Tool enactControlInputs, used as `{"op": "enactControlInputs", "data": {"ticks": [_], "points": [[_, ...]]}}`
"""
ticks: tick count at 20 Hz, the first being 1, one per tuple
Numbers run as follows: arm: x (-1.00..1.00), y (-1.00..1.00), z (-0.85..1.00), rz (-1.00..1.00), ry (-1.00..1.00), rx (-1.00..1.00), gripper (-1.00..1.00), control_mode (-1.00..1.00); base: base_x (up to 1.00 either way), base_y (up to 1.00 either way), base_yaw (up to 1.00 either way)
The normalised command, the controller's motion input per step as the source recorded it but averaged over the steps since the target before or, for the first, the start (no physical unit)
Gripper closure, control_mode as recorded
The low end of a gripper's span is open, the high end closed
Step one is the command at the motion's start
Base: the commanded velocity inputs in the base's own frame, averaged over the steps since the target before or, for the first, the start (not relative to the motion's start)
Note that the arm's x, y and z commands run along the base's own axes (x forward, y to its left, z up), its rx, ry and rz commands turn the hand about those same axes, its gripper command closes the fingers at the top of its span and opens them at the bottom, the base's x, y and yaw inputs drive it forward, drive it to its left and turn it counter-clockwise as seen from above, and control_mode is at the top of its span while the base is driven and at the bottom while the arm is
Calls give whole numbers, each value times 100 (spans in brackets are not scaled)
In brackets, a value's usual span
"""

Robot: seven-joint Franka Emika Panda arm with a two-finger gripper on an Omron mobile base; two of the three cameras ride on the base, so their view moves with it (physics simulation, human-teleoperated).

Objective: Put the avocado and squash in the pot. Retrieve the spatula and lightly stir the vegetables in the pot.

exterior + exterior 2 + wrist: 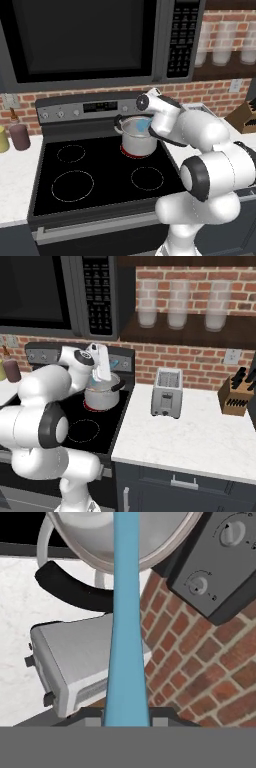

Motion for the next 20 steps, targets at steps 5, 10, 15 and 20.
{"op": "enactControlInputs", "data": {"ticks": [5, 10, 15, 20], "points": [[29, 1, -20, -1, 2, -6, 100, -100, 0, 0, 0], [23, 10, -9, 0, 4, -7, 100, -100, 0, 0, 0], [7, 13, -6, 0, 5, -9, 100, -100, 0, 0, 0], [2, 9, -11, 0, 3, -13, 100, -100, 0, 0, 0]]}}
